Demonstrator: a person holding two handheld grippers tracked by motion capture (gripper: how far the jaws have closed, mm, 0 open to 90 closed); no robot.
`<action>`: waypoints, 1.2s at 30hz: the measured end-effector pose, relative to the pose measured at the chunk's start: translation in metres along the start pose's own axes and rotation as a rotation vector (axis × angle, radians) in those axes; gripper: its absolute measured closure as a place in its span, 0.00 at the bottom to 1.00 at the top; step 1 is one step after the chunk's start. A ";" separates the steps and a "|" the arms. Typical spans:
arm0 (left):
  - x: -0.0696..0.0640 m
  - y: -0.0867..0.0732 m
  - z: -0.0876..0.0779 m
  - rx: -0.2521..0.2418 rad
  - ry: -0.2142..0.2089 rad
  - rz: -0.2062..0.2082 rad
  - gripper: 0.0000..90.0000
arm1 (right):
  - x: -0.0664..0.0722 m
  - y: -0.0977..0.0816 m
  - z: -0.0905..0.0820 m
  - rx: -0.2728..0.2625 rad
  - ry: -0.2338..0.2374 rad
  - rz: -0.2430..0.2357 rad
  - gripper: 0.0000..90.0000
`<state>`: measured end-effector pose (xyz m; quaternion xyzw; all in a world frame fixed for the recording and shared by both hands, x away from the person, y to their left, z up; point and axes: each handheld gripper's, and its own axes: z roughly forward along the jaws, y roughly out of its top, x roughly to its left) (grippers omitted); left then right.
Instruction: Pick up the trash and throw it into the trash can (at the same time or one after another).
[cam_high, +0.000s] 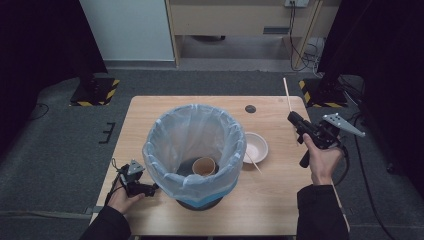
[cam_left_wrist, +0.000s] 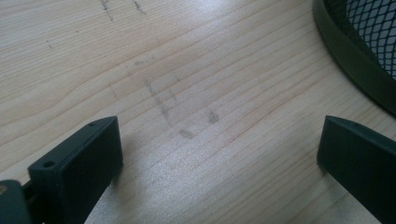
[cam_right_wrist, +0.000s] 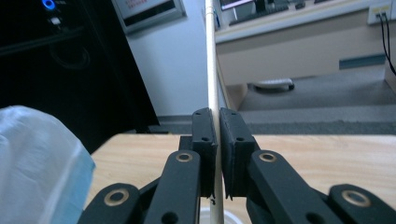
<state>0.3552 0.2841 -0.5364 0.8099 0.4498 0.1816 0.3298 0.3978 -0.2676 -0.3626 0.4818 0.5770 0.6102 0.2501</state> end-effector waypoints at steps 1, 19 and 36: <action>0.000 0.000 0.000 0.000 0.000 0.000 0.00 | 0.001 0.002 -0.002 -0.007 0.004 -0.001 0.95; 0.000 0.000 0.000 0.000 0.000 0.000 0.00 | 0.025 0.031 -0.025 -0.131 0.095 -0.021 0.95; 0.000 0.000 0.000 0.000 0.000 0.000 0.00 | 0.060 0.051 -0.042 -0.205 0.204 -0.080 0.95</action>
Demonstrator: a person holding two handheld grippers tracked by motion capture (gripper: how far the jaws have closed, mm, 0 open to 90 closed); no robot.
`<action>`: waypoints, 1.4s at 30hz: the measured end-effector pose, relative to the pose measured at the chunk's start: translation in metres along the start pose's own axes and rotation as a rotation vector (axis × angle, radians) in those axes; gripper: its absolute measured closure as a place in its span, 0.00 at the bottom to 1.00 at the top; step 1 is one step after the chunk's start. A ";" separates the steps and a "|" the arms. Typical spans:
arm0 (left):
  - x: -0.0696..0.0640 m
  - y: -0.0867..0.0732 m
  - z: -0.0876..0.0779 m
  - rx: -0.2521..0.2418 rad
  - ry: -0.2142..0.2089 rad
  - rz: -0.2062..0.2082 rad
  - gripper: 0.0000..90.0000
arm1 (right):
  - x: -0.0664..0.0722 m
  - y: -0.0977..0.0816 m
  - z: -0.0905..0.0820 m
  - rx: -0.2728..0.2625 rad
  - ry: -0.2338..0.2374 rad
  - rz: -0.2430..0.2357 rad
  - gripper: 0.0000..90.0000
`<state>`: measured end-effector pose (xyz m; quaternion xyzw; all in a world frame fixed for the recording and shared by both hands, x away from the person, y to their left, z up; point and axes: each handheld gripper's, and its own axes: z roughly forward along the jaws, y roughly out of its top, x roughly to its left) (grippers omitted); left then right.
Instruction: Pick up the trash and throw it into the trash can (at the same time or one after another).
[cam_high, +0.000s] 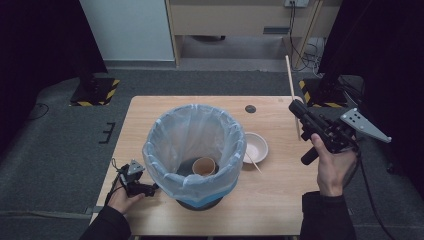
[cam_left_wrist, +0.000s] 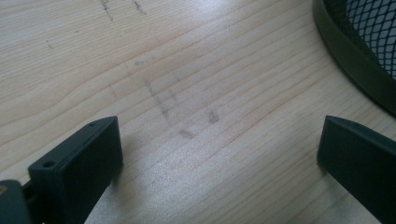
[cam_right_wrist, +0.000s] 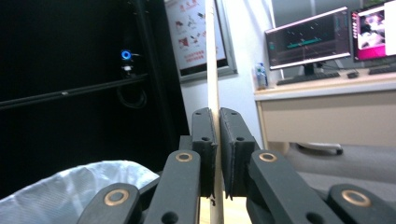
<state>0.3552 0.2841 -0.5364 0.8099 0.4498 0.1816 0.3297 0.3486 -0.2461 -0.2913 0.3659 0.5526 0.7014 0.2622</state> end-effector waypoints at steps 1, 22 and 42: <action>0.000 0.000 0.000 0.000 0.000 0.000 0.00 | 0.004 0.002 0.000 -0.010 0.014 -0.008 0.95; 0.000 0.000 0.000 0.000 -0.001 0.000 0.00 | 0.044 0.011 0.007 -0.024 0.142 -0.046 0.95; 0.000 0.000 0.000 0.000 0.000 0.000 0.00 | 0.069 0.012 0.029 -0.010 0.207 -0.044 0.95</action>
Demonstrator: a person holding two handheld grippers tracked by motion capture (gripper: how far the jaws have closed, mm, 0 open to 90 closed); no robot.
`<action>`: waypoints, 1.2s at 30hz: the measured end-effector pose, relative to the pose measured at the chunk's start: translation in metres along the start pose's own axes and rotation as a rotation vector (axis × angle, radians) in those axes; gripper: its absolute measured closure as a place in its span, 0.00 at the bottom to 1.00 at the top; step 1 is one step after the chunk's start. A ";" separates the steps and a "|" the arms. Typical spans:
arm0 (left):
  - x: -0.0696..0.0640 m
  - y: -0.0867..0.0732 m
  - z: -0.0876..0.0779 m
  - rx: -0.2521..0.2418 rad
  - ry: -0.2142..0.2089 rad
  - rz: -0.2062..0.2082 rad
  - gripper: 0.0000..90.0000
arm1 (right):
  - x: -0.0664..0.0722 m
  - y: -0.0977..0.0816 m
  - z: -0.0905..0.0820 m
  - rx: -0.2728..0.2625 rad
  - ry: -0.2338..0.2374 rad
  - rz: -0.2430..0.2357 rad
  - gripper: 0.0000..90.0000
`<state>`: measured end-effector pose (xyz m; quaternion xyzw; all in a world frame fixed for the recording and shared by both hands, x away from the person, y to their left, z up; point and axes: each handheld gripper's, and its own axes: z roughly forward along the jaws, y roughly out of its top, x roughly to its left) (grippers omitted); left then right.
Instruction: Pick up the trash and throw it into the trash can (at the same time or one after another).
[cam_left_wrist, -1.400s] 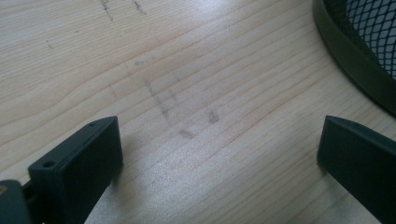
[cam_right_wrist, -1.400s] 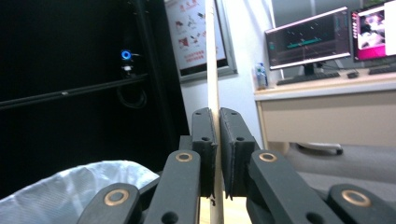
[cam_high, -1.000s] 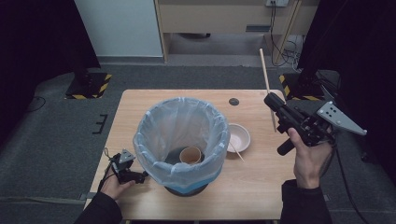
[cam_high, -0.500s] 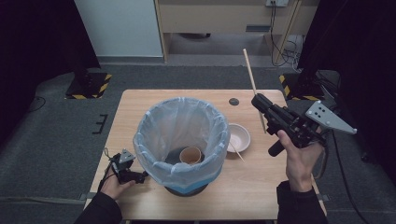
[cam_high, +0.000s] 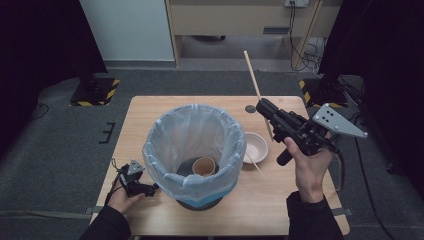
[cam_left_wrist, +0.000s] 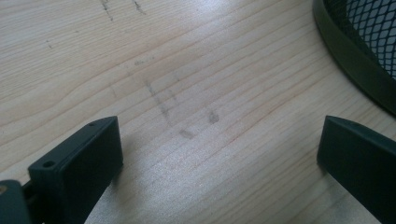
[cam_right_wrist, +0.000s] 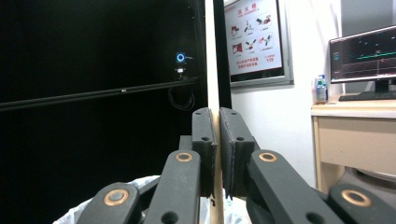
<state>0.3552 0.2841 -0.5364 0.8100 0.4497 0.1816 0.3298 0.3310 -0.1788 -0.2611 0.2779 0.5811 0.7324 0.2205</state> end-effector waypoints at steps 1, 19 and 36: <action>0.000 0.000 0.000 0.000 0.000 0.000 0.00 | 0.001 0.000 0.002 0.004 0.003 0.000 0.95; 0.000 0.000 0.000 0.000 0.000 0.000 0.00 | 0.010 -0.014 0.030 0.040 0.057 0.037 0.95; 0.000 0.000 0.000 0.000 -0.001 0.000 0.00 | 0.028 -0.015 0.057 0.083 0.109 0.031 0.95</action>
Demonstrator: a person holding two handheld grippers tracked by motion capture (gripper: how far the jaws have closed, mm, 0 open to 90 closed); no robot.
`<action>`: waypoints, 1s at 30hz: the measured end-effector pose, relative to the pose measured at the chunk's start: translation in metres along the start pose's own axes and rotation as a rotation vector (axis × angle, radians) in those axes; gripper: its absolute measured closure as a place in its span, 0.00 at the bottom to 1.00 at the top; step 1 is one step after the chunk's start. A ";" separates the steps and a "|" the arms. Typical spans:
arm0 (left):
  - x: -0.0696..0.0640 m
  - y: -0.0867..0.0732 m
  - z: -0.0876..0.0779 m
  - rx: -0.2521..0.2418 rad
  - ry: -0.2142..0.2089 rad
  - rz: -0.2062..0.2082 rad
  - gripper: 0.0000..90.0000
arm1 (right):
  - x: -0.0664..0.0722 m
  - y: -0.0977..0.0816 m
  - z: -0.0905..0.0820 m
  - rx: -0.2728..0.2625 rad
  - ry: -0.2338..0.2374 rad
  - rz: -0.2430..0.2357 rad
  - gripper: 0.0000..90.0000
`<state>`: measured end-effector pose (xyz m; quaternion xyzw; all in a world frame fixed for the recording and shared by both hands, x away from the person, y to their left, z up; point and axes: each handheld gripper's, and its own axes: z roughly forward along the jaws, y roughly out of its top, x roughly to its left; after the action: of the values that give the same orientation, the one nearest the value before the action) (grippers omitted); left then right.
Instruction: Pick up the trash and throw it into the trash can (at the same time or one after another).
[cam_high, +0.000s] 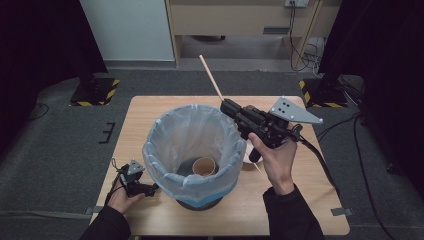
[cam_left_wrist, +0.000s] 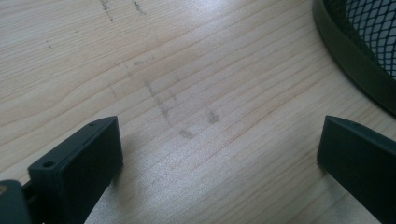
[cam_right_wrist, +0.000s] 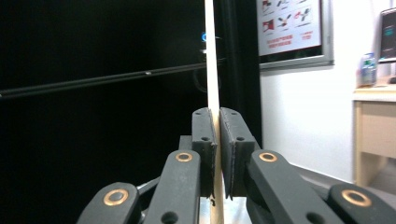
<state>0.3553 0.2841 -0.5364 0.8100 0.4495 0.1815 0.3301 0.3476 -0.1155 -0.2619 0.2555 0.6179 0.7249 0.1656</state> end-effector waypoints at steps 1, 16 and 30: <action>0.000 0.000 0.000 0.000 0.000 0.000 0.00 | 0.001 -0.002 0.004 0.012 -0.001 -0.004 0.95; 0.000 0.000 0.000 0.000 0.000 0.001 0.00 | 0.006 -0.013 0.022 0.085 0.017 -0.013 0.85; 0.000 0.000 0.000 0.000 0.000 0.000 0.00 | -0.026 0.005 -0.010 0.017 -0.142 -0.031 0.64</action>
<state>0.3553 0.2841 -0.5364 0.8101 0.4493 0.1814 0.3301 0.3629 -0.1389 -0.2626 0.2981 0.6146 0.6970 0.2181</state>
